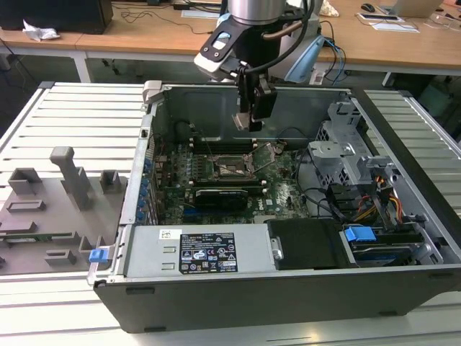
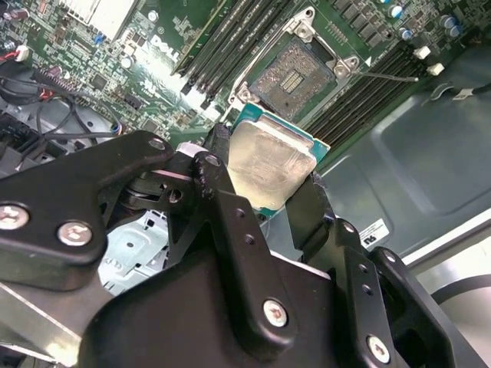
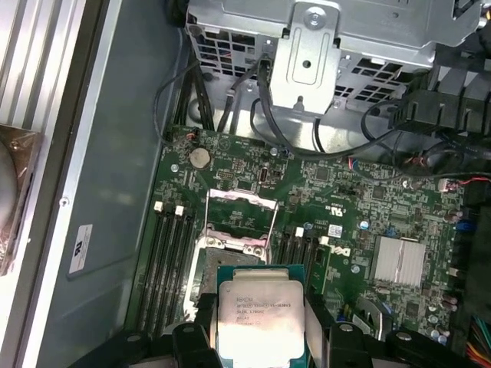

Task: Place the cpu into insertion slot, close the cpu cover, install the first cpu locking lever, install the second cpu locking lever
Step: 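Place the cpu into insertion slot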

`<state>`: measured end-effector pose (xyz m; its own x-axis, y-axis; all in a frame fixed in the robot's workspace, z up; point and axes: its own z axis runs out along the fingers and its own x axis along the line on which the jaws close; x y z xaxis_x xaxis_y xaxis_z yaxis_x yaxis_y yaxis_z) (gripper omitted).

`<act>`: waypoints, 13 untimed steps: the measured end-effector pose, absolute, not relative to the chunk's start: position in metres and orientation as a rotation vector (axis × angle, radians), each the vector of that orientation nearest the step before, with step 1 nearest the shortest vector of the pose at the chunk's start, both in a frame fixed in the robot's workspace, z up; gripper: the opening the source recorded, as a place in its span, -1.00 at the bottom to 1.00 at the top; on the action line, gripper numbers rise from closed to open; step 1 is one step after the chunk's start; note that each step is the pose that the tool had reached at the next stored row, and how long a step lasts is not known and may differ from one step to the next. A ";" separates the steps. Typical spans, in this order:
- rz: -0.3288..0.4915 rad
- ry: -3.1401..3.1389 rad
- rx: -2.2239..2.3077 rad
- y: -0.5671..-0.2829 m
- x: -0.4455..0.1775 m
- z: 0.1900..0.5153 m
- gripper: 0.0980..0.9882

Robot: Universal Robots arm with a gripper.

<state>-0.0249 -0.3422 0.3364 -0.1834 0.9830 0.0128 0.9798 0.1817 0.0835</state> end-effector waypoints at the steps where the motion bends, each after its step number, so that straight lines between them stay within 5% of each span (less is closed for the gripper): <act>1: 0.112 2.381 1.979 -0.342 -0.025 0.336 0.00; 13: 0.112 2.381 1.979 -0.342 -0.025 0.327 0.00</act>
<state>-0.0249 -0.3422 0.3266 -0.1833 0.9830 0.0128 0.9798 0.1817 0.0836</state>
